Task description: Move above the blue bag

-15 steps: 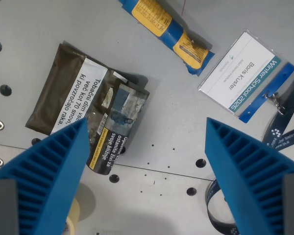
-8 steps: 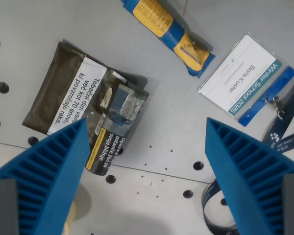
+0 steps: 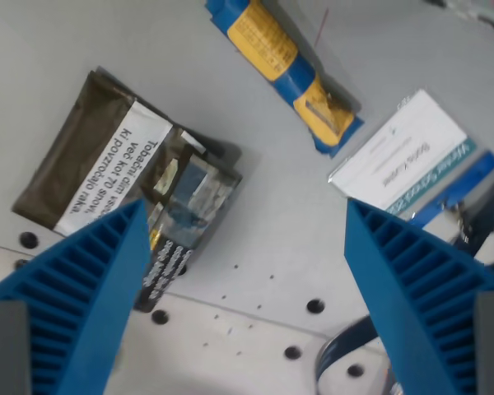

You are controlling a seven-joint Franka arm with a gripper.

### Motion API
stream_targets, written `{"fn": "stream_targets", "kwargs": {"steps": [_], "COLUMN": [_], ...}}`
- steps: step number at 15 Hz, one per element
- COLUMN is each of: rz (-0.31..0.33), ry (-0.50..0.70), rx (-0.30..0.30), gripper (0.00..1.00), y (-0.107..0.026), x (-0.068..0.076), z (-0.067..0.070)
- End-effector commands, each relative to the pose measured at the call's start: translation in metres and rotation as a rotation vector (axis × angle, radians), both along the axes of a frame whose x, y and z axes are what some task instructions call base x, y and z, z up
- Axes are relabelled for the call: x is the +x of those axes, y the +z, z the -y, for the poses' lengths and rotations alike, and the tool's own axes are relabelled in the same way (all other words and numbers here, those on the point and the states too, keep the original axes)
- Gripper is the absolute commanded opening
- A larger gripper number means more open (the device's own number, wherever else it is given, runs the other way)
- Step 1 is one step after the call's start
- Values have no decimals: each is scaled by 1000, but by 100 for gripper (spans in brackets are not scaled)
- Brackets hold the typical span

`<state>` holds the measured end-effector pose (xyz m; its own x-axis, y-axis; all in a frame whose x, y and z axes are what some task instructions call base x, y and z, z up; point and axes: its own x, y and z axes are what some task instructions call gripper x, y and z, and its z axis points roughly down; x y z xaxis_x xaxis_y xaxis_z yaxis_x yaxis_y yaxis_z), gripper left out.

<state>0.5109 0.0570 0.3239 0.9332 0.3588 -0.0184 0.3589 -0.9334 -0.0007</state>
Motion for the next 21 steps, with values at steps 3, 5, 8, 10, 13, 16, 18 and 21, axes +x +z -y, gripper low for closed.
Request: {"fn": "stream_targets", "kwargs": {"steps": [3,5,8,10,13,16,18,21], "rz": [93,97,98,99,104,107,108,113], "ry": [296,354,431,473,547,600,622,643], "rx": [-6,-9,-6,-9,-13,-11,-13,-16], "gripper": [100,100,100,100,100,100,100,100], "y": [-23,-32,-47,-57,-71,-86,-96,-111], "x": [3,6,10,13,18,23,25,29], "z": [5,6,7,8,9,9,10,11]}}
